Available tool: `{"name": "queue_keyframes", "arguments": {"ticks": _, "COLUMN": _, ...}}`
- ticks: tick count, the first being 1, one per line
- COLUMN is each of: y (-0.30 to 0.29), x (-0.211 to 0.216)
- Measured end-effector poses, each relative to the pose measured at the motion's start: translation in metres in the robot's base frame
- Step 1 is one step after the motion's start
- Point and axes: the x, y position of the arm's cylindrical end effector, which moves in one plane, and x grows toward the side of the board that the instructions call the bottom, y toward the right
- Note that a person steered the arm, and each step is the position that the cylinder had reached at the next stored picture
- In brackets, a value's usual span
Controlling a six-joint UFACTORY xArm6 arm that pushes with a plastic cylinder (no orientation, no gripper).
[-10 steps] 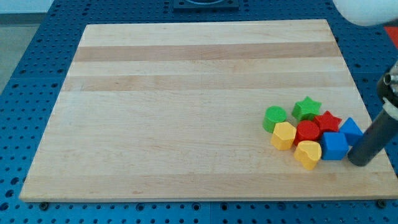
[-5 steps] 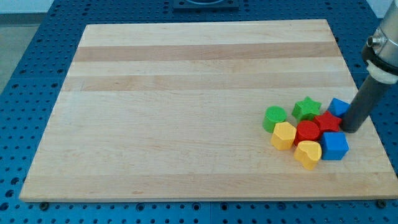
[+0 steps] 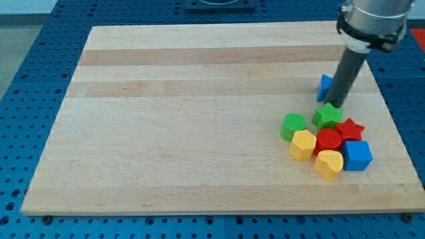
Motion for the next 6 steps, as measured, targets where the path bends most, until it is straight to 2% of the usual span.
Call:
{"name": "queue_keyframes", "arguments": {"ticks": 2, "y": -0.024, "x": -0.051}}
{"name": "queue_keyframes", "arguments": {"ticks": 3, "y": -0.034, "x": -0.062}}
{"name": "queue_keyframes", "arguments": {"ticks": 4, "y": -0.025, "x": -0.057}}
{"name": "queue_keyframes", "arguments": {"ticks": 6, "y": 0.038, "x": -0.005}}
